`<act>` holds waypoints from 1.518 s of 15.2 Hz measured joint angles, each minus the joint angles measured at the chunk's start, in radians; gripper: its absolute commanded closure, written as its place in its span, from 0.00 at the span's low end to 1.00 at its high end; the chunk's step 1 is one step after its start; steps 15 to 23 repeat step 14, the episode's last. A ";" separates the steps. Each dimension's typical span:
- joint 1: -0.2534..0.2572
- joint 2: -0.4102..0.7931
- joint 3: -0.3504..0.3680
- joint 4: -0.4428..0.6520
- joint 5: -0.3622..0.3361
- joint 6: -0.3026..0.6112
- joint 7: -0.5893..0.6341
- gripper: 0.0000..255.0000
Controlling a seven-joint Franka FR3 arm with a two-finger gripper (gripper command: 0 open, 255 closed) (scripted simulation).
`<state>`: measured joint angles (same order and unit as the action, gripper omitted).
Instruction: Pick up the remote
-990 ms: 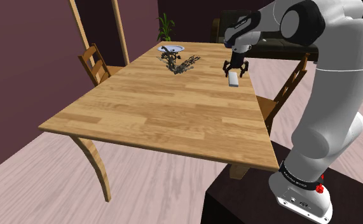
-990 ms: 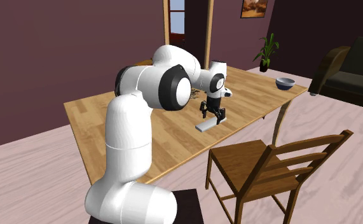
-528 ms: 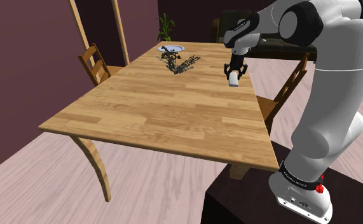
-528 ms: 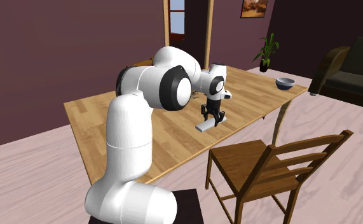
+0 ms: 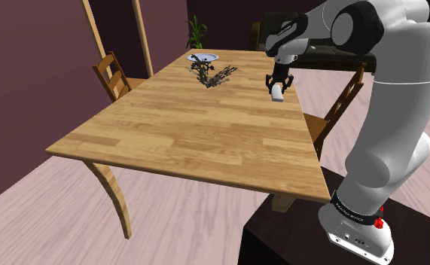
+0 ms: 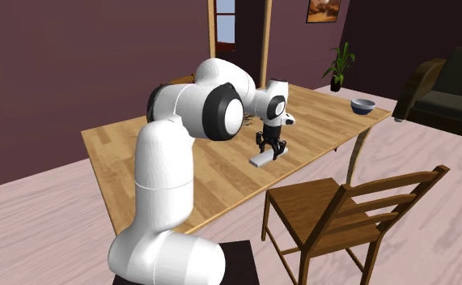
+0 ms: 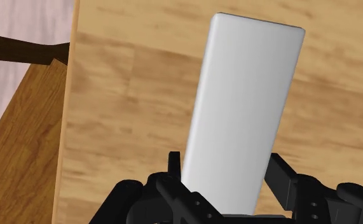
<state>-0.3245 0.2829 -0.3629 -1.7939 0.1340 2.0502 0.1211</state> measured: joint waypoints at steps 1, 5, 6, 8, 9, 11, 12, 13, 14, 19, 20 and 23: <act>0.000 -0.003 0.000 0.009 -0.002 -0.012 0.002 1.00; 0.003 -0.023 -0.003 0.035 -0.011 -0.056 0.009 1.00; 0.003 -0.029 -0.004 0.039 -0.014 -0.066 0.009 1.00; 0.003 -0.032 -0.005 0.063 -0.016 -0.092 0.012 1.00; 0.003 -0.034 -0.005 0.074 -0.018 -0.105 0.015 1.00; 0.002 -0.039 -0.007 0.097 -0.020 -0.132 0.015 1.00; 0.002 -0.041 -0.007 0.109 -0.022 -0.147 0.016 1.00; 0.001 -0.044 -0.008 0.118 -0.023 -0.159 0.016 1.00; 0.002 -0.047 -0.008 0.121 -0.024 -0.164 0.018 1.00; 0.002 -0.047 -0.008 0.121 -0.024 -0.164 0.018 1.00; 0.002 -0.047 -0.008 0.121 -0.024 -0.164 0.018 1.00; 0.002 -0.047 -0.008 0.121 -0.024 -0.164 0.018 1.00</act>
